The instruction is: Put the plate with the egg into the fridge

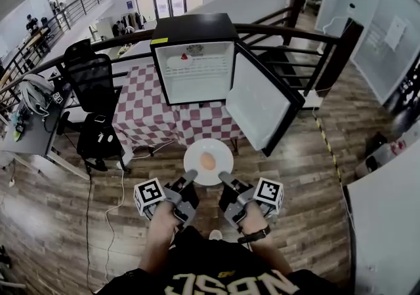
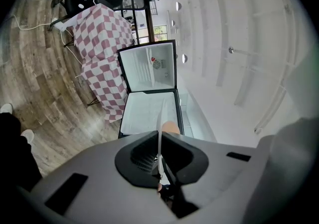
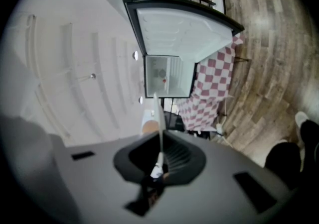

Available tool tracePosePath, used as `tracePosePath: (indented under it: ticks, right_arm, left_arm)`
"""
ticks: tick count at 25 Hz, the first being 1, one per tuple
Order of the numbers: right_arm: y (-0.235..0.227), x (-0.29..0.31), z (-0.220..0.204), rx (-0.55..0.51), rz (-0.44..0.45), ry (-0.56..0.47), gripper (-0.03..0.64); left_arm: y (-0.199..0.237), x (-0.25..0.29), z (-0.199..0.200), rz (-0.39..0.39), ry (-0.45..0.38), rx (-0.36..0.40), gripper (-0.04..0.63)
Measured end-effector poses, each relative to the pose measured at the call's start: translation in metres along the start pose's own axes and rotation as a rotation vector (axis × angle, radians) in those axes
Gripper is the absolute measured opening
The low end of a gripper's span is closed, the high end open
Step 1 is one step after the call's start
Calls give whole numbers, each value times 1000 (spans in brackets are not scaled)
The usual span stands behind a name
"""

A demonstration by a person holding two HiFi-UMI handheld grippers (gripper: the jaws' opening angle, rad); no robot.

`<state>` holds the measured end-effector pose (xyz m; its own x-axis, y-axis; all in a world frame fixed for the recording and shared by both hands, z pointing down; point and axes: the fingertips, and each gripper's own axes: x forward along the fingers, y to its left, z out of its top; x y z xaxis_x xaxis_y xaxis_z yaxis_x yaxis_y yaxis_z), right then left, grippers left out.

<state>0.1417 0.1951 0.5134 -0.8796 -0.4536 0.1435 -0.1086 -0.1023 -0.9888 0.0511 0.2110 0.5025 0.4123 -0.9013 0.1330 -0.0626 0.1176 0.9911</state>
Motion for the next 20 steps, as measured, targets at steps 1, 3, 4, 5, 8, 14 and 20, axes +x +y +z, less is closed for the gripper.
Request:
tracePosePath:
  ticks: [1,3,4,5,8,14,20]
  right_arm:
    - [-1,-1,0,2,2,5,31]
    - [-4,-1,1,8,0,15,31]
    - [-5,-1,1,13,-1,19,31]
    - [-6,0,2,18,-1,24,31]
    - [-9,5,4,33,11,31,31]
    - [-14,24,17,52,7,14,31]
    - [-15,60,44,58,-14,-23,31]
  left_arm:
    - [1,0,-1,1,-3,-1,34]
    - [4,0,-3,12,-9,-17,34]
    - [6,0,-3,23,-13,-27,34]
    - [7,0,-2,34,-17,-33,34]
    - [10,3,2,61,-30,-31,34]
    - [18,17,20,82,-33,-58,34]
    - [23,49,57,85,-3,-68,34]
